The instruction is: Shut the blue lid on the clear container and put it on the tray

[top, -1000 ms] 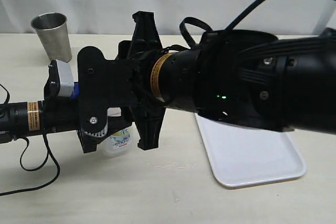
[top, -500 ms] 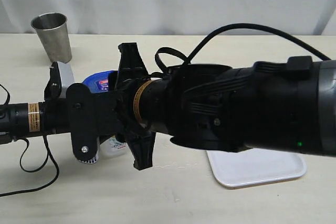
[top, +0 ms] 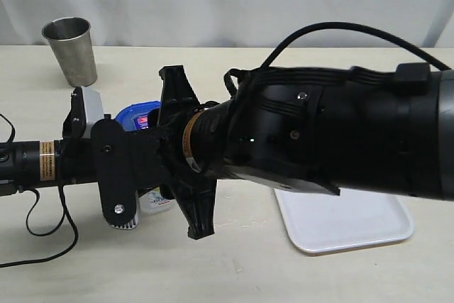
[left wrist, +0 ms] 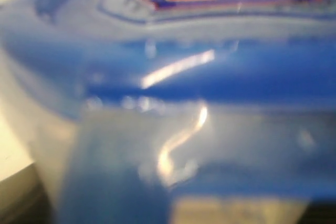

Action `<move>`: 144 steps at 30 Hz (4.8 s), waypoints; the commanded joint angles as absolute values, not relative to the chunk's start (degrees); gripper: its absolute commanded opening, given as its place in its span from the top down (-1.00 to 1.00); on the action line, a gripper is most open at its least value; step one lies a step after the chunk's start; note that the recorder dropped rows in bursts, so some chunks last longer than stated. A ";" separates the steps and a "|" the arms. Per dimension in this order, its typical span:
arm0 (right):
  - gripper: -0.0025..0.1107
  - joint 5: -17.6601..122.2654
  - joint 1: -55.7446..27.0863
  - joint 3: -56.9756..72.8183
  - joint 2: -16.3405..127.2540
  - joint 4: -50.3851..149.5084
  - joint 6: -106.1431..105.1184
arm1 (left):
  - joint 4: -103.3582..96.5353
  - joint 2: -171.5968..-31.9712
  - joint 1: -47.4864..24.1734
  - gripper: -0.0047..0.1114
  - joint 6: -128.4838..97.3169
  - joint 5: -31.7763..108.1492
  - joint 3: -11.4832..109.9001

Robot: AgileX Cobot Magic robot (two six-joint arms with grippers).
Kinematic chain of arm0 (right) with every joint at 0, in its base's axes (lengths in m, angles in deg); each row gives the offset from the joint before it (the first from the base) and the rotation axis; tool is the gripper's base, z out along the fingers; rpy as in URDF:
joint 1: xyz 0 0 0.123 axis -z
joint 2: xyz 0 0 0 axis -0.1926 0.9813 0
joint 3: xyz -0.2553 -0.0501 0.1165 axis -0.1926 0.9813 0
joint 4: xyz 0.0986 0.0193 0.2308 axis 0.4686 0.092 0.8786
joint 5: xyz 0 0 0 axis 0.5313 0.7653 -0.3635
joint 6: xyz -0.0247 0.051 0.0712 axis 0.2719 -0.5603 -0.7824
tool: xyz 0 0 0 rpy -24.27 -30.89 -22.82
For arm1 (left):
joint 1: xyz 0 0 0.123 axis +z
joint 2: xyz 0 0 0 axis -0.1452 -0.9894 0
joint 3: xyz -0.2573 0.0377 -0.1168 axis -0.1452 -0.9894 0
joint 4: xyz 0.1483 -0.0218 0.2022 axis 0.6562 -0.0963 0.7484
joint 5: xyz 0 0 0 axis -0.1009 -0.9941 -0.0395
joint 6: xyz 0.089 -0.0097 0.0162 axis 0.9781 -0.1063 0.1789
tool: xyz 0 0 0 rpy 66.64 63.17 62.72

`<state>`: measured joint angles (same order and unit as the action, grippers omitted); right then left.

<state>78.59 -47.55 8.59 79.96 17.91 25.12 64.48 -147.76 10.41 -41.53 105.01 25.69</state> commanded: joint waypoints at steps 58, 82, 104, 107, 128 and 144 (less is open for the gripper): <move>0.56 93.10 -47.64 4.80 96.28 32.10 30.26 | 63.48 -147.43 10.32 0.92 -44.08 108.15 26.02; 0.55 93.96 -47.64 4.92 92.97 29.47 25.48 | 63.48 -147.43 10.32 0.92 -44.92 108.15 26.02; 0.27 97.32 -45.03 4.92 83.50 29.22 25.36 | 63.48 -147.43 10.32 0.92 -44.92 108.15 26.02; 0.44 96.49 -45.03 4.92 83.50 29.42 27.03 | 63.48 -147.43 10.32 0.92 -44.92 108.15 26.02; 0.55 95.30 -46.43 5.15 88.25 31.08 28.77 | 63.93 -147.43 10.32 0.92 -44.90 108.15 26.02; 0.64 94.10 -47.02 5.15 95.59 30.70 27.65 | 63.77 -147.43 10.32 0.92 -44.99 108.15 26.02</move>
